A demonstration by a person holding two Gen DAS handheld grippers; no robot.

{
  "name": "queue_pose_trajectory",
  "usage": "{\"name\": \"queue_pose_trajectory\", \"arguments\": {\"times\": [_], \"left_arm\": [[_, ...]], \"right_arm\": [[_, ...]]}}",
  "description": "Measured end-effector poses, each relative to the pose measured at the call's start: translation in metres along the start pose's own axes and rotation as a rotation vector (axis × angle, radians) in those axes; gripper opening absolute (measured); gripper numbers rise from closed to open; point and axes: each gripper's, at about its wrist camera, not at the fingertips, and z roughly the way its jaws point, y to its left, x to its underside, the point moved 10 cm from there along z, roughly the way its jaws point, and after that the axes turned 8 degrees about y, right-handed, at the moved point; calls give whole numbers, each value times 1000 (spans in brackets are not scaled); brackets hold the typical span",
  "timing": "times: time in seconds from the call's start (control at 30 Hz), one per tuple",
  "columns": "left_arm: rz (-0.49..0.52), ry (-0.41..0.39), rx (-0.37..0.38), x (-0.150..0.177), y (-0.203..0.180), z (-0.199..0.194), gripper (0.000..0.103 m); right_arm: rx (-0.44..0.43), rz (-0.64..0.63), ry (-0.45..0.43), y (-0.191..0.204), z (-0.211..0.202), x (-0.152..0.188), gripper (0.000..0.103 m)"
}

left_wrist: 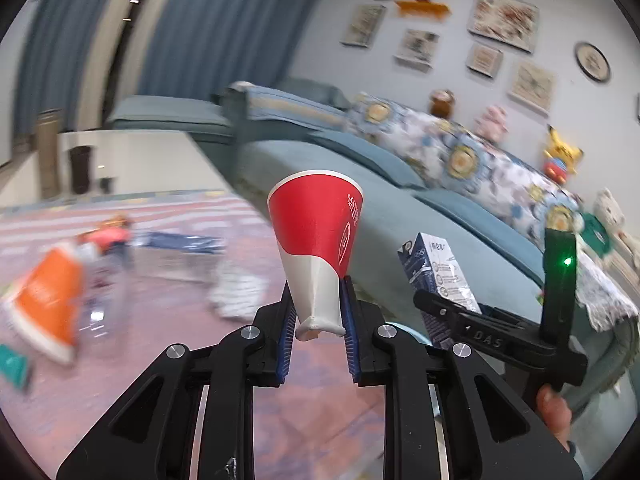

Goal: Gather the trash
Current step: 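Carry the red cup and milk carton to the basket and release both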

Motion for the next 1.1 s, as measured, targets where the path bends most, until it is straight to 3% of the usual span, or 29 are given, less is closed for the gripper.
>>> {"name": "queue_pose_trajectory", "arguments": {"times": [0.13,0.3,0.6,0.7,0.77,0.93,1.1], "left_arm": [[62,79,62,0,-50,52,20],[107,208,122,18,-91,124,20],[95,417,179,79,-109,204,25],[103,430,173,82,-111,209,32],[107,421,162,82,-110,210,50],[112,403,157,79,-112,206,50],[121,366,154,71,-109,191,50]], "right_arm": [[63,108,12,-66,7,6,61],[127,242,102,-140,36,35,61],[138,420,280,-204,87,95,62],[134,461,299,-217,90,105,63],[130,475,303,-221,91,106,65],[141,488,295,-228,88,105,72],[113,472,246,-220,76,94,72]]}}
